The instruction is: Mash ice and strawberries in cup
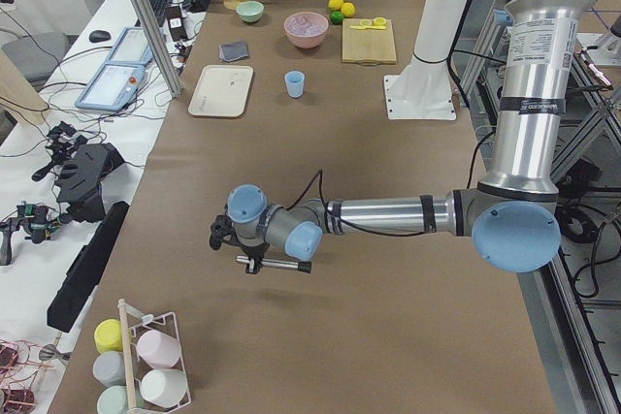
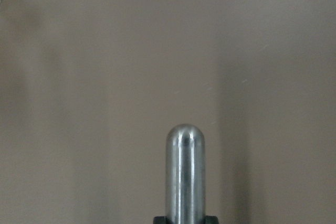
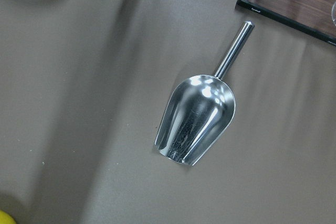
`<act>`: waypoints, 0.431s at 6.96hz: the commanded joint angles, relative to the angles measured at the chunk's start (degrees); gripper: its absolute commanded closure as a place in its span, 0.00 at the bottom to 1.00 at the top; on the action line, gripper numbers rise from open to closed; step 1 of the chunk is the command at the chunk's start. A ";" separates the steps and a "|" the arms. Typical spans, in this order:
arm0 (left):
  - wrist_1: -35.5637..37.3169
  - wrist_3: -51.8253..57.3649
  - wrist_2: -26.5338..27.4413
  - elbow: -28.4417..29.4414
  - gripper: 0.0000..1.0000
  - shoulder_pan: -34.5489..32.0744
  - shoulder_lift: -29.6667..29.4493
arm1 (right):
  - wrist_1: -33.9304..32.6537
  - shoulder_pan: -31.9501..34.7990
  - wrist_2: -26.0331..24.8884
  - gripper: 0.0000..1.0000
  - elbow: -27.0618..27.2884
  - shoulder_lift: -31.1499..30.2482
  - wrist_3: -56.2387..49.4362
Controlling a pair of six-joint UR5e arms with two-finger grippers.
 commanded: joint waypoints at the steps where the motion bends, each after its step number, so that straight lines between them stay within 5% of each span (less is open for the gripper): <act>1: -0.02 -1.72 0.19 0.43 1.00 0.00 1.48 | 0.07 -0.01 -0.07 0.01 -0.01 0.43 0.00; 3: -0.02 -4.55 0.19 -0.36 1.00 0.61 0.26 | 0.07 -0.01 -0.07 0.01 0.34 0.34 0.00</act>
